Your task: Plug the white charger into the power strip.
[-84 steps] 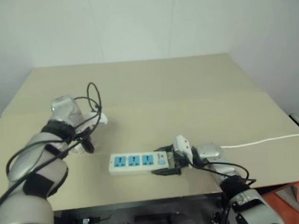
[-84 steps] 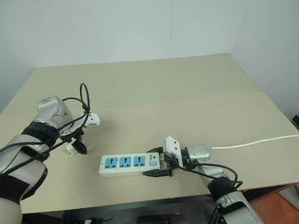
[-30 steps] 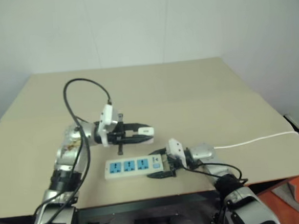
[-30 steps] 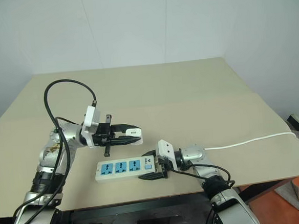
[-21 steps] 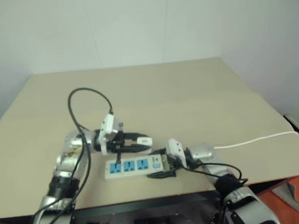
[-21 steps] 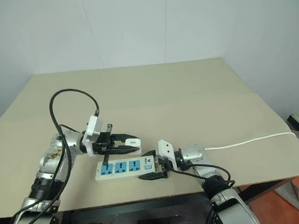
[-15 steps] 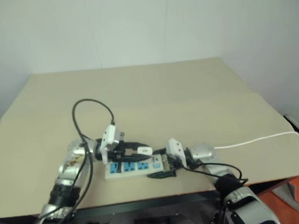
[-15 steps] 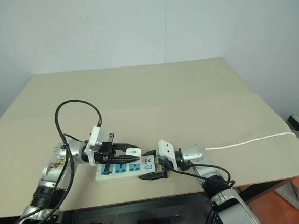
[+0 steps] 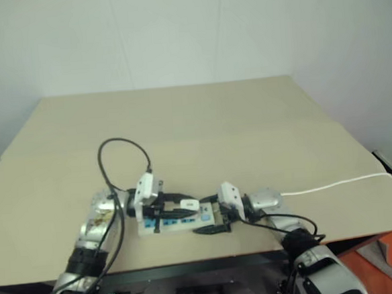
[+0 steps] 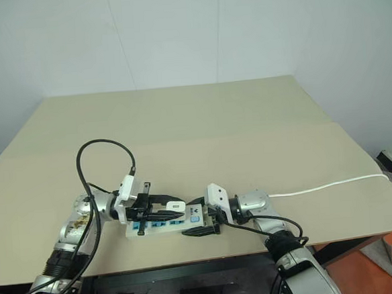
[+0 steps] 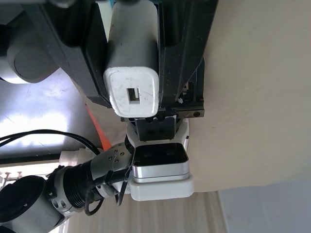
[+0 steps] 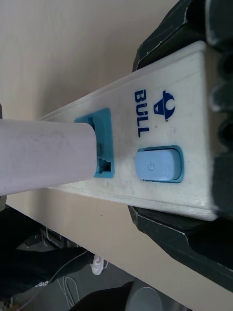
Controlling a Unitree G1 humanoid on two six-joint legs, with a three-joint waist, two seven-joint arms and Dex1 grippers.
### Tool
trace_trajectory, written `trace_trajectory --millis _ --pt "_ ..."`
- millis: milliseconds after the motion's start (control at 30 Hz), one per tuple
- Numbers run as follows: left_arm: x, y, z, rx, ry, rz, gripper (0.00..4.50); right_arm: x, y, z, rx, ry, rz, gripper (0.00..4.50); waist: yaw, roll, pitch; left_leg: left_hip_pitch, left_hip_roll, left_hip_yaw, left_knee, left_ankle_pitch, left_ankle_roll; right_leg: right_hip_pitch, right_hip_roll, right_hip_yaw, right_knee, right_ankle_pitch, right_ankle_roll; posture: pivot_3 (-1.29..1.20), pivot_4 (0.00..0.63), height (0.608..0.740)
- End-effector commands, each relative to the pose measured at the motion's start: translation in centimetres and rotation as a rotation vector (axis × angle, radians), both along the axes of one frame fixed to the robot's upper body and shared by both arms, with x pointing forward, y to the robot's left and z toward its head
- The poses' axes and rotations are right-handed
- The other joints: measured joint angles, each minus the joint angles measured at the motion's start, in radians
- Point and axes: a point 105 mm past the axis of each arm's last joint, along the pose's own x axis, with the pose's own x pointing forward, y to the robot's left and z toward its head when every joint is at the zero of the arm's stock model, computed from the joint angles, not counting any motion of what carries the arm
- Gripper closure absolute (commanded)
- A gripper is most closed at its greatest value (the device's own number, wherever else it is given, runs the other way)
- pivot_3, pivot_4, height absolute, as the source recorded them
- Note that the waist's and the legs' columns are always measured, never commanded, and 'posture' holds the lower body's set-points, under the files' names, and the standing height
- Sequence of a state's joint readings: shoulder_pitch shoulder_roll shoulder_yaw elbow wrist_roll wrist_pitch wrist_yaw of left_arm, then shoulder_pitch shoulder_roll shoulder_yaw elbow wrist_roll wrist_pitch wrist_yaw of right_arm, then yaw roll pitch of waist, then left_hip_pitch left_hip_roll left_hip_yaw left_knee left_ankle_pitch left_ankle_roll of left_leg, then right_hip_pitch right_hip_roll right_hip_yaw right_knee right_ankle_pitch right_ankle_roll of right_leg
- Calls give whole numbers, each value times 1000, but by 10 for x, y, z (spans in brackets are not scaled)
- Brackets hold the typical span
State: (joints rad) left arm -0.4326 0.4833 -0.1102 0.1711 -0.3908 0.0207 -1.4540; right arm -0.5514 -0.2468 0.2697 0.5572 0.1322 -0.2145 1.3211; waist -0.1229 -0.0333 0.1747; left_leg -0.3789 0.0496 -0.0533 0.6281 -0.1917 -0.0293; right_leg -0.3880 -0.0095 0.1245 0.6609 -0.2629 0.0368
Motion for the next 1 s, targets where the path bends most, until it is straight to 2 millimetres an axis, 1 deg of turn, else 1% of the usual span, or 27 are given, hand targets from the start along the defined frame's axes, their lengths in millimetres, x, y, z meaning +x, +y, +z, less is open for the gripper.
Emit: trace_trajectory --millis 33,200,433,633,1000 --pt "-4 -2 -5 1 25 -14 3477 -7 1 -14 -53 35 17 1076 0 0 0 0 0 0 0 0 0 0 0 0 0 0 0 0 150 740" --pt "-8 -1 -5 2 45 -26 3477 -8 1 -14 -56 37 18 1076 0 0 0 0 0 0 0 0 0 0 0 0 0 0 0 0 150 740" --pt "-10 6 -12 31 57 -10 3477 -8 1 -14 -56 37 20 1076 0 0 0 0 0 0 -1 0 0 0 0 0 -2 0 0 0 150 740" --pt "-5 11 -24 60 77 49 3477 -8 1 -14 -56 36 20 1076 -1 0 0 0 0 0 -2 0 0 0 0 0 -3 0 0 0 150 740" --pt "-12 24 -53 107 155 94 3477 -7 -1 -14 -60 35 17 1076 -1 1 -5 2 1 0 -3 0 0 0 0 0 -3 -1 -1 0 150 740"
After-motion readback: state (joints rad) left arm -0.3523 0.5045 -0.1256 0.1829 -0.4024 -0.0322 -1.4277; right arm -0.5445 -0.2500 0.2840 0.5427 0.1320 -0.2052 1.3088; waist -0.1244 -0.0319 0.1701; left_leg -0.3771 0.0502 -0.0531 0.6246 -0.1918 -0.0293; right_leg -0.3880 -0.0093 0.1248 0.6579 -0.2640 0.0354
